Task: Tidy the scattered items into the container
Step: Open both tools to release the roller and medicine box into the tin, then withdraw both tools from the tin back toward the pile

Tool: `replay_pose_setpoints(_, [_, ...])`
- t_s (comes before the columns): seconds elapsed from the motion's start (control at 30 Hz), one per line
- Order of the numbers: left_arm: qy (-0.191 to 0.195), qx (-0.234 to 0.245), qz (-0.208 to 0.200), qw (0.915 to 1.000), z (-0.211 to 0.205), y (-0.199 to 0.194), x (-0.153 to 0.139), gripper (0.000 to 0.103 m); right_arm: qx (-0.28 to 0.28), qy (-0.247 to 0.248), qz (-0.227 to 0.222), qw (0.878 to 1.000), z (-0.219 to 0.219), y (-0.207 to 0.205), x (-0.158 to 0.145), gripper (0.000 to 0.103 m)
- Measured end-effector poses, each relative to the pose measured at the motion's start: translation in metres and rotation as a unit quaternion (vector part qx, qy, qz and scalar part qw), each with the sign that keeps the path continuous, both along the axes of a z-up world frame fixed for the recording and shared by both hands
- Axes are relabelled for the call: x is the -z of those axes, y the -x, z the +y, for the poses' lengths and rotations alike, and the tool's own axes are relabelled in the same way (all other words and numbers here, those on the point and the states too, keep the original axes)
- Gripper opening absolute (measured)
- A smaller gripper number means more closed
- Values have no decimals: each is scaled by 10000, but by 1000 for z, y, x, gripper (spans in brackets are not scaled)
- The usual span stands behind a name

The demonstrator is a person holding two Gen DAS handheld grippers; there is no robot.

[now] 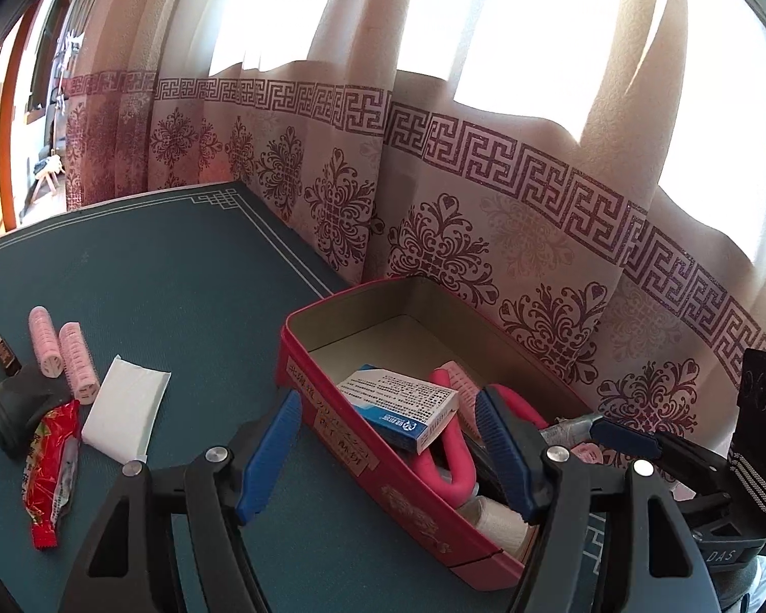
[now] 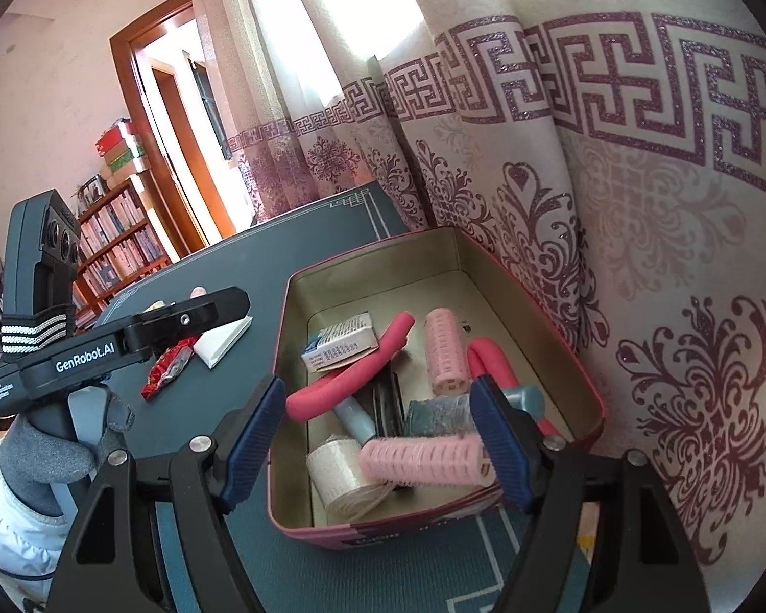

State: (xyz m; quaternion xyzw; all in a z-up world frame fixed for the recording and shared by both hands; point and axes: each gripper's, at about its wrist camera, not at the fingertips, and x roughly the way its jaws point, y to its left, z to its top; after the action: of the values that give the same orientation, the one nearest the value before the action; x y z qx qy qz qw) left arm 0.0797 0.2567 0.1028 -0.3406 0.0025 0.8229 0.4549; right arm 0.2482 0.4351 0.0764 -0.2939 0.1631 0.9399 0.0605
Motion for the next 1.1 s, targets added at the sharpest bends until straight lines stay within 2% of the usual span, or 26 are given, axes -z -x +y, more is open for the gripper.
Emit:
replay_pose_setpoints(0.13, [-70, -104, -65, 9999, -17, 0, 2, 73, -190, 220, -292, 9992, -6, -3, 5, 78])
replay_pose_setpoints(0.17, [-87, -124, -82, 9999, -21, 0, 2, 76, -189, 271, -336, 9989, -5, -2, 6, 78])
replay_pose_setpoints(0.23, [-130, -176, -112, 9997, -31, -1, 3, 81, -75, 278, -479, 9984, -2, 1, 8, 79])
replay_pose_setpoints(0.53, [-261, -759, -170, 9966, -92, 4, 8, 81, 341, 213, -906, 9951, 20, 39, 29, 79])
replay_pose_setpoints(0.7, [-249, -1428, -360, 9888, -138, 19, 22, 81, 132, -48, -749, 9971, 8, 61, 23, 79])
replay_pose_setpoints(0.83, [-192, -1885, -516, 9805, -166, 32, 35, 81, 58, 30, -634, 9980, -2, 65, 19, 79])
replay_pose_setpoints(1.1, [59, -2049, -474, 9776, -176, 44, 50, 81, -142, -195, -91, 9997, -46, 55, -9, 79])
